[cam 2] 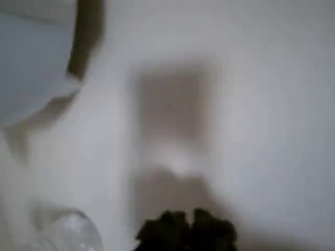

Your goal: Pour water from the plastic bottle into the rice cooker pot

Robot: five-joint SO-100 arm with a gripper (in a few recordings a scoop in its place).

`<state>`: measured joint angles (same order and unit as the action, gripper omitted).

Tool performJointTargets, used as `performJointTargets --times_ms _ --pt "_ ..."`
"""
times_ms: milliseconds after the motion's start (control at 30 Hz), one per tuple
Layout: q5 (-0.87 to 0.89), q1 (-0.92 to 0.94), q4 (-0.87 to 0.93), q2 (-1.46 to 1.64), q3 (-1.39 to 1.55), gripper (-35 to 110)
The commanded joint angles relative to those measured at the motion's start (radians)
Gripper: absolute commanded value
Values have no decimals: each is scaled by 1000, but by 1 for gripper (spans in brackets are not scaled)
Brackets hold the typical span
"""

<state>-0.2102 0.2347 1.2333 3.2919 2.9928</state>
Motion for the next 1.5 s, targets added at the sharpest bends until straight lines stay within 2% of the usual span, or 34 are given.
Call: performJointTargets --times_ms 0,267,900,1033,1133,1200,1267,1333,1400,1467 --pt "92 -249 -121 -2 21 0" --pt "143 -239 -140 -2 26 0" --pt "135 -239 -138 -2 26 2" --pt "5 -291 -141 -2 26 3" --pt "-94 -382 -144 -2 6 10" --pt "-187 -477 -143 -2 -25 16" --pt "-388 -612 -87 2 -78 15" --pt "-446 -689 -84 3 -130 15" --pt "-523 -709 -152 8 -144 16" --pt "-623 -706 -245 8 -127 24"
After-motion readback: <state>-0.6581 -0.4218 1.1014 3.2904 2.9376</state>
